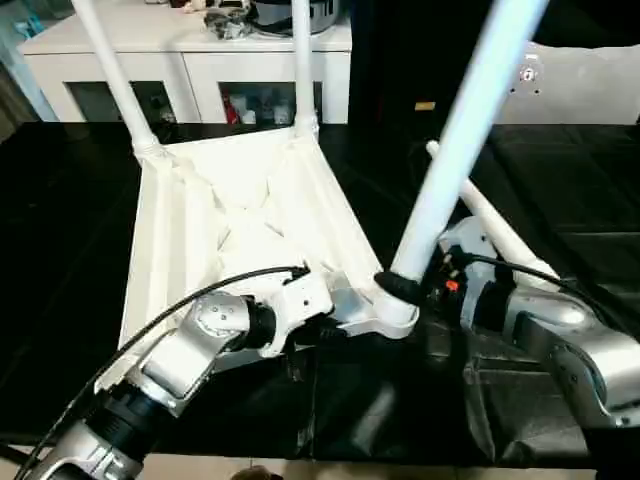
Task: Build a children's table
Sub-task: Insert table leg to table base
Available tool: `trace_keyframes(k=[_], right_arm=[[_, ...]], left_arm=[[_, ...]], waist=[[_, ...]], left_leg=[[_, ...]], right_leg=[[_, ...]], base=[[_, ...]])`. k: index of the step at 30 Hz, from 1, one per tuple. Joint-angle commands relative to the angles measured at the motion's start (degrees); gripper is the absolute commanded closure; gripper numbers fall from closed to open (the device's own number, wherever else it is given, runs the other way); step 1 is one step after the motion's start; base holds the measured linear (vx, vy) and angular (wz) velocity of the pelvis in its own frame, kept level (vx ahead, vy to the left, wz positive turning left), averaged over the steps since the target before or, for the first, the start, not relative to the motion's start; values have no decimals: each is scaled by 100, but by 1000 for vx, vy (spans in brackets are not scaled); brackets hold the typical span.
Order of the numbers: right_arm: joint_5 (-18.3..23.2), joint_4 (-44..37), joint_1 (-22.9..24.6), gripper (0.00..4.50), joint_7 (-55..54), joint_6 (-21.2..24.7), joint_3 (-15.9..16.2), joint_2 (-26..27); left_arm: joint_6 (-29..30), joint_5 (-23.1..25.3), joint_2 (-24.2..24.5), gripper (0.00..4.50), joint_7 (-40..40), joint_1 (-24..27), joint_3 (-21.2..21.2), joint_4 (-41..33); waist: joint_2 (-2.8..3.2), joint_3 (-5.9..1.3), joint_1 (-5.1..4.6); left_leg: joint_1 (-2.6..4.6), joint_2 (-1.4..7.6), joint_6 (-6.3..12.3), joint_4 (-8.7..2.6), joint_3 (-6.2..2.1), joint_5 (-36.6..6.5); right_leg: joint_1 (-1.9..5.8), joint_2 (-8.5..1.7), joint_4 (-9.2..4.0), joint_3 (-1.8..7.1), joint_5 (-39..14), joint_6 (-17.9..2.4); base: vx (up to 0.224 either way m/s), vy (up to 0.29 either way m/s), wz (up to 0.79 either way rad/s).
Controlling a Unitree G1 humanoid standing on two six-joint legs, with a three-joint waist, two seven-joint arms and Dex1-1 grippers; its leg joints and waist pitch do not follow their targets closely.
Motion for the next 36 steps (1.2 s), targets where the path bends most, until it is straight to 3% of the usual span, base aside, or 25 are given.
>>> trace_keyframes(k=[1, 7, 11, 19, 28, 31, 35, 36], right_arm=[[-109, 98, -102, 262, 104, 93, 134, -65], [-248, 490, -313, 262, 308, 38, 373, -196], [-293, 640, -394, 262, 484, 85, 501, -326], [-222, 1189, -480, 262, 577, -278, 332, -89], [123, 1527, 99, 262, 711, -707, -162, 142], [64, 1416, 328, 262, 707, -881, -170, 150], [-250, 1151, 617, 262, 662, -1182, 71, -1], [-419, 1082, 674, 262, 670, -1281, 226, -104]], left_arm=[[-317, -29, -18, 450, -178, -50, -7, 173], [-713, 89, 3, 450, -398, -163, -15, 451], [-918, 142, -48, 450, -445, -282, 30, 721], [-1231, 99, -145, 450, -587, -538, 200, 1183], [-1260, -92, -317, 450, -589, -714, 509, 1511], [-1232, -111, -368, 450, -551, -709, 577, 1549], [-1217, -96, -410, 450, -563, -695, 633, 1571], [-1215, -82, -412, 450, -572, -688, 631, 1570]], waist=[[-114, -372, 4], [-107, -366, -5], [-118, -328, -15], [-125, -324, -31], [-103, -321, -23], [-97, -313, -16], [-96, -321, -3], [-51, -320, 2]], left_leg=[[59, 220, 55, -403, -74, -1251], [77, 221, 14, -409, -80, -1395], [136, 214, -46, -426, -91, -1739], [137, 210, -69, -434, -111, -1887], [162, 203, -18, -427, -111, -1991], [162, 204, -10, -435, -116, -2047], [155, 210, 27, -447, -116, -1994], [146, 219, 28, -456, -124, -2003]], right_leg=[[281, -295, -489, 242, -1937, -831], [269, -301, -522, 239, -2245, -753], [242, -309, -597, 226, -2888, -583], [224, -323, -640, 201, -3176, -474], [195, -328, -701, 185, -3402, -430], [187, -332, -712, 181, -3475, -403], [192, -327, -700, 194, -3421, -393], [194, -333, -694, 196, -3397, -407]], base=[[0, 0, 0], [0, 0, 0], [0, 0, 0], [0, 0, 0], [0, 0, 0], [0, 0, 0], [0, 0, 0], [0, 0, 0]])
